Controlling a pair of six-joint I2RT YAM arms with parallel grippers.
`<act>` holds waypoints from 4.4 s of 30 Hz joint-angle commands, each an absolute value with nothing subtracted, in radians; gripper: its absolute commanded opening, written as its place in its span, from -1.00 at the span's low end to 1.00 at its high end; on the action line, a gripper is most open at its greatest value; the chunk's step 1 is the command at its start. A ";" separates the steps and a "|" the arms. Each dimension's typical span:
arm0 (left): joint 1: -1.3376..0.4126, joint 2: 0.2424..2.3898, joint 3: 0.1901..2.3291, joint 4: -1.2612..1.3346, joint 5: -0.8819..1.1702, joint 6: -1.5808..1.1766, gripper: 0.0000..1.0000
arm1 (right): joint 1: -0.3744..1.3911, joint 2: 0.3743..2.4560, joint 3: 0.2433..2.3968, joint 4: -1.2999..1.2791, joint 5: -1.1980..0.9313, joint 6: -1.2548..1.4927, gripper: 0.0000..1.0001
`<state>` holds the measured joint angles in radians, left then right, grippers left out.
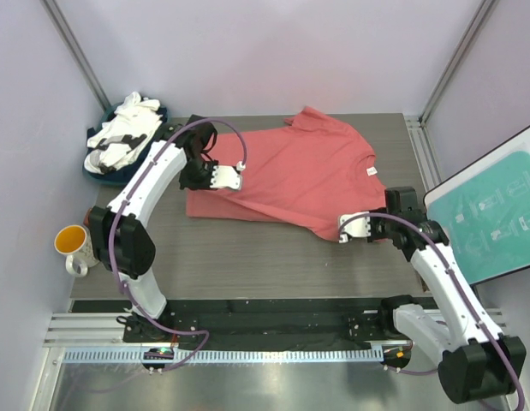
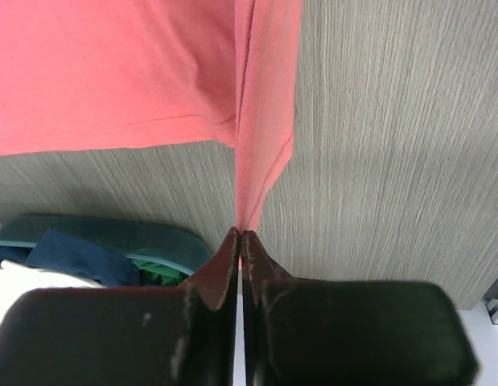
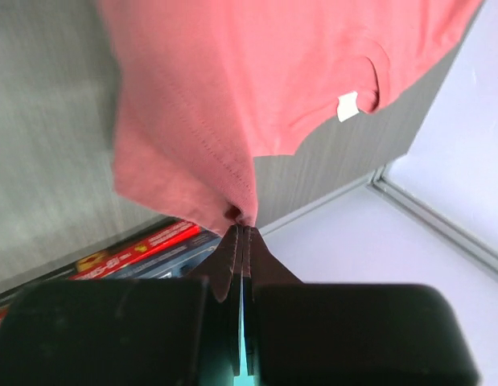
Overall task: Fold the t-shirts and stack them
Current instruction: Grap the side of the flattened tshirt closest away from the robot with both arms, then fold the flattened tshirt in 1/3 of the way
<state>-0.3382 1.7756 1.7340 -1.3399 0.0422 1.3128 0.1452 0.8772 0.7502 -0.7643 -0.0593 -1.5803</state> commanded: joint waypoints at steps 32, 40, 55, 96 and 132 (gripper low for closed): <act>-0.327 1.956 1.695 -1.511 -0.107 1.358 -0.99 | 0.141 1.443 0.933 0.121 0.028 -1.485 -0.98; -0.324 2.005 1.735 -1.488 -0.133 1.358 -1.00 | 0.141 1.515 0.974 0.190 0.023 -1.488 -0.98; -0.324 2.080 1.799 -1.471 -0.169 1.344 -1.00 | 0.138 1.608 1.009 0.255 0.014 -1.477 -0.98; -0.313 2.183 1.856 -1.250 -0.250 1.312 -1.00 | 0.137 1.793 1.118 0.420 0.012 -1.466 -0.98; -0.287 2.241 1.894 -1.164 -0.268 1.321 -1.00 | 0.135 1.954 1.223 0.543 0.057 -1.450 -0.98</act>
<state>-0.2985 2.2402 1.8618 -1.1831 -0.2379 1.3159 0.1417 1.9511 1.1748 0.4568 0.0433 -1.4628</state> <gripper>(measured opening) 0.004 0.017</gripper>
